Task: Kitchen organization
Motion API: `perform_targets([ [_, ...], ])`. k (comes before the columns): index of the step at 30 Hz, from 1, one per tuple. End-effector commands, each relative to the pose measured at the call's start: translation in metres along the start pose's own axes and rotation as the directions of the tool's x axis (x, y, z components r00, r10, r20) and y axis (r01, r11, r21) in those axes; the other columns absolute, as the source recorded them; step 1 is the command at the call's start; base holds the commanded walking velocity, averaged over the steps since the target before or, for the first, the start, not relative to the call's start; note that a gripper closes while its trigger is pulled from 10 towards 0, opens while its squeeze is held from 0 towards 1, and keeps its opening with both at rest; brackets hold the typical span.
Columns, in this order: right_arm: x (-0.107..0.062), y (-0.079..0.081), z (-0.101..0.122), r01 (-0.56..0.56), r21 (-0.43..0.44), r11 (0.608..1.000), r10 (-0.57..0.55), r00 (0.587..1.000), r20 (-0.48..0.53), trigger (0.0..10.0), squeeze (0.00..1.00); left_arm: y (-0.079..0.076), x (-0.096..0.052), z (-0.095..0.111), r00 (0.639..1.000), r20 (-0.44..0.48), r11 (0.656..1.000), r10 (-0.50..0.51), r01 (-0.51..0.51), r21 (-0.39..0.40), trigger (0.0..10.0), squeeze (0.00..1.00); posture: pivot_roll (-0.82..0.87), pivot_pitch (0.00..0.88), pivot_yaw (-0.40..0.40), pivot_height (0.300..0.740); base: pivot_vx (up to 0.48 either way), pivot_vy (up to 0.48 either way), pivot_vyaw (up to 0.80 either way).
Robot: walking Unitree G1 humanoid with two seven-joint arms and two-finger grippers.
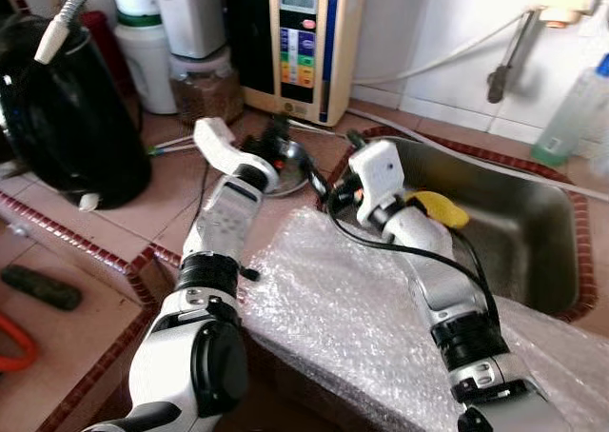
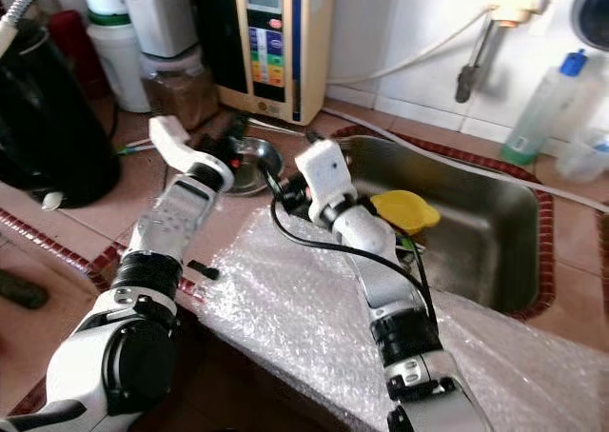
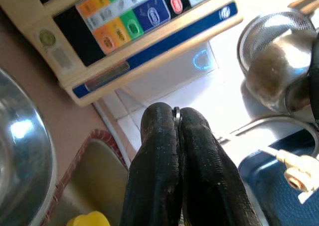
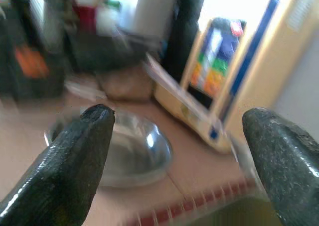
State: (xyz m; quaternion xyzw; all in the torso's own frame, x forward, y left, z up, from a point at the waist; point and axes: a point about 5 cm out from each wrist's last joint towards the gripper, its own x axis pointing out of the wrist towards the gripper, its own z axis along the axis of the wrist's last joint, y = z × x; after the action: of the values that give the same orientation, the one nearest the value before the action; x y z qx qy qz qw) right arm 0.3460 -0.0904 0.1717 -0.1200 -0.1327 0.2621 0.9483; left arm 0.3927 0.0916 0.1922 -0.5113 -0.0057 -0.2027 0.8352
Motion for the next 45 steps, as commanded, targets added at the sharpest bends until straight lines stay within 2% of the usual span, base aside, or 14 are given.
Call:
perform_targets([
  [1, -0.002, -0.001, -0.005, 0.016, 0.003, 1.0, -0.016, 1.0, -0.019, 10.0, 0.0, 0.0, -0.003, 0.006, 1.0, 0.013, 0.999, -0.007, 0.006, 0.033, 0.0, 0.0, 0.06, 0.0, 0.039, 0.74, 0.0, 0.0, 0.0],
  [8, -0.005, -0.009, -0.008, 0.06, -0.047, 0.997, -0.061, 0.998, -0.014, 10.0, 0.0, -0.002, -0.01, 0.001, 1.0, -0.024, 0.993, -0.004, 0.007, 0.12, 0.0, 0.0, 0.07, 0.0, 0.042, 0.74, 0.0, 0.0, 0.0],
  [10, -0.008, -0.018, -0.007, 0.076, -0.069, 0.995, -0.078, 0.997, -0.013, 10.0, 0.0, -0.004, -0.013, 0.004, 0.999, -0.035, 0.979, 0.003, 0.004, 0.206, 0.0, 0.0, 0.07, 0.0, 0.043, 0.74, 0.0, 0.0, 0.0],
  [12, -0.009, -0.022, -0.006, 0.077, -0.074, 0.994, -0.078, 0.997, -0.011, 10.0, 0.0, -0.007, -0.015, 0.005, 0.999, -0.051, 0.97, -0.003, 0.015, 0.242, 0.0, 0.0, 0.07, 0.0, 0.046, 0.74, 0.0, 0.0, 0.0],
  [13, -0.012, -0.026, -0.007, 0.072, -0.096, 0.993, -0.075, 0.997, -0.02, 10.0, 0.0, -0.008, -0.017, 0.006, 0.998, -0.068, 0.957, 0.0, 0.02, 0.288, 0.0, 0.0, 0.07, 0.0, 0.047, 0.74, 0.0, 0.0, 0.0],
  [16, -0.014, -0.031, -0.009, 0.058, -0.125, 0.99, -0.063, 0.997, -0.034, 10.0, 0.0, -0.009, -0.018, 0.008, 0.997, -0.077, 0.938, 0.014, 0.013, 0.345, 0.0, 0.0, 0.07, 0.0, 0.048, 0.74, 0.0, 0.0, 0.0],
  [19, -0.014, -0.03, -0.007, 0.0, -0.143, 0.99, -0.006, 0.999, -0.039, 10.0, 0.0, -0.013, -0.018, 0.008, 0.994, -0.105, 0.92, 0.015, 0.028, 0.39, 0.0, 0.0, 0.07, 0.0, 0.048, 0.74, 0.0, 0.0, 0.0],
  [24, -0.007, -0.022, 0.0, -0.081, -0.132, 0.988, 0.079, 0.997, -0.022, 10.0, 0.0, -0.024, -0.013, 0.004, 0.992, -0.126, 0.911, -0.014, 0.065, 0.407, 0.0, 0.0, 0.07, 0.0, 0.049, 0.74, 0.0, 0.0, 0.0],
  [28, -0.007, -0.014, -0.003, -0.132, -0.161, 0.978, 0.127, 0.991, -0.04, 10.0, 0.0, -0.032, -0.008, -0.006, 0.988, -0.152, 0.91, -0.026, 0.086, 0.405, 0.0, 0.0, 0.07, 0.0, 0.047, 0.74, 0.0, 0.0, 0.0],
  [35, -0.006, -0.009, -0.01, -0.132, -0.181, 0.974, 0.123, 0.99, -0.065, 10.0, 0.0, -0.04, -0.009, -0.023, 0.982, -0.184, 0.914, -0.042, 0.112, 0.389, 0.0, 0.0, 0.07, 0.0, 0.046, 0.74, 0.0, 0.0, 0.0],
  [40, -0.007, -0.012, -0.018, -0.1, -0.177, 0.979, 0.082, 0.991, -0.107, 9.8, 0.0, -0.041, -0.01, -0.03, 0.979, -0.199, 0.917, -0.04, 0.115, 0.382, 0.0, 0.0, 0.07, 0.0, 0.043, 0.74, 0.0, 0.0, 0.0],
  [41, -0.007, -0.015, -0.021, -0.079, -0.202, 0.976, 0.056, 0.992, -0.116, 3.5, 0.0, -0.04, -0.012, -0.033, 0.979, -0.199, 0.923, -0.032, 0.105, 0.37, 0.0, 0.0, 0.07, 0.0, 0.042, 0.74, 0.0, 0.0, 0.0],
  [42, -0.007, -0.017, -0.022, -0.055, -0.192, 0.98, 0.032, 0.992, -0.123, 0.0, 0.0, -0.039, -0.013, -0.035, 0.979, -0.2, 0.926, -0.025, 0.098, 0.365, 0.0, 0.0, 0.07, 0.0, 0.04, 0.74, 0.0, 0.0, 0.0],
  [45, -0.008, -0.024, -0.026, -0.002, -0.185, 0.983, -0.025, 0.99, -0.14, 0.0, 0.0, -0.037, -0.016, -0.039, 0.979, -0.205, 0.932, -0.014, 0.087, 0.351, 0.0, 0.0, 0.07, 0.0, 0.04, 0.74, 0.0, 0.0, 0.0],
])
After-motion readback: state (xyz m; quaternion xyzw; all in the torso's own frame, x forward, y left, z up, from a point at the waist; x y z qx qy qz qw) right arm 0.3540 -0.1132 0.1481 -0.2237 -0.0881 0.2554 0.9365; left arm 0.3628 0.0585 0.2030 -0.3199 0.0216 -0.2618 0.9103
